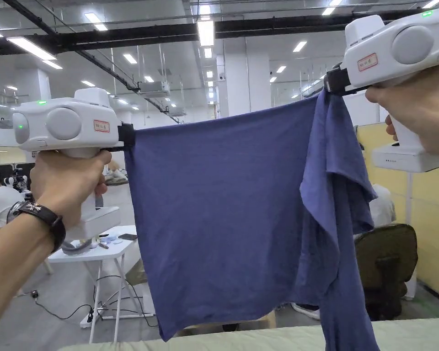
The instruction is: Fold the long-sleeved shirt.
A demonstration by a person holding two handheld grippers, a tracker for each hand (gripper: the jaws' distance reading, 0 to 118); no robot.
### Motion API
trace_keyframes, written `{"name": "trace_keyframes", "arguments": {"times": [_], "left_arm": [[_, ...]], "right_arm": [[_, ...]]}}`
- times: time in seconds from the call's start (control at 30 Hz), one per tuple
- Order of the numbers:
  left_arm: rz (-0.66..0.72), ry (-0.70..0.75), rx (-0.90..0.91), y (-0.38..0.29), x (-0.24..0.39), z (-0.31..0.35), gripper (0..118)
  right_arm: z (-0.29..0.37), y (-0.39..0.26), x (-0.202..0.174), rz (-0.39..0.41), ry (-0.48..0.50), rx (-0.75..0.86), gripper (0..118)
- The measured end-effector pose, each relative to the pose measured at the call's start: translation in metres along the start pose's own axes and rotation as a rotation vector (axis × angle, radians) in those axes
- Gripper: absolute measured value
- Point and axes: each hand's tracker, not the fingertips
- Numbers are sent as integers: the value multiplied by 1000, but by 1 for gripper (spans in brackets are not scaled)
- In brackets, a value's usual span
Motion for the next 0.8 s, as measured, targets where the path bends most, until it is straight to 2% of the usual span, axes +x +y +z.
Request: {"name": "trace_keyframes", "arguments": {"times": [0.2,0.33,0.6,0.8], "left_arm": [[-22,-10,-25,-26,0,-26,2],[-21,-10,-58,-63,0,-38,2],[4,-41,-185,-167,8,-47,2],[43,-51,-270,-232,14,-40,2]], "right_arm": [[-31,-31,0,-42,16,-18,2],[-46,-79,-3,-53,44,-69,2],[-60,-199,-10,-182,100,-205,2],[-43,-269,-26,-177,134,-276,2]]}}
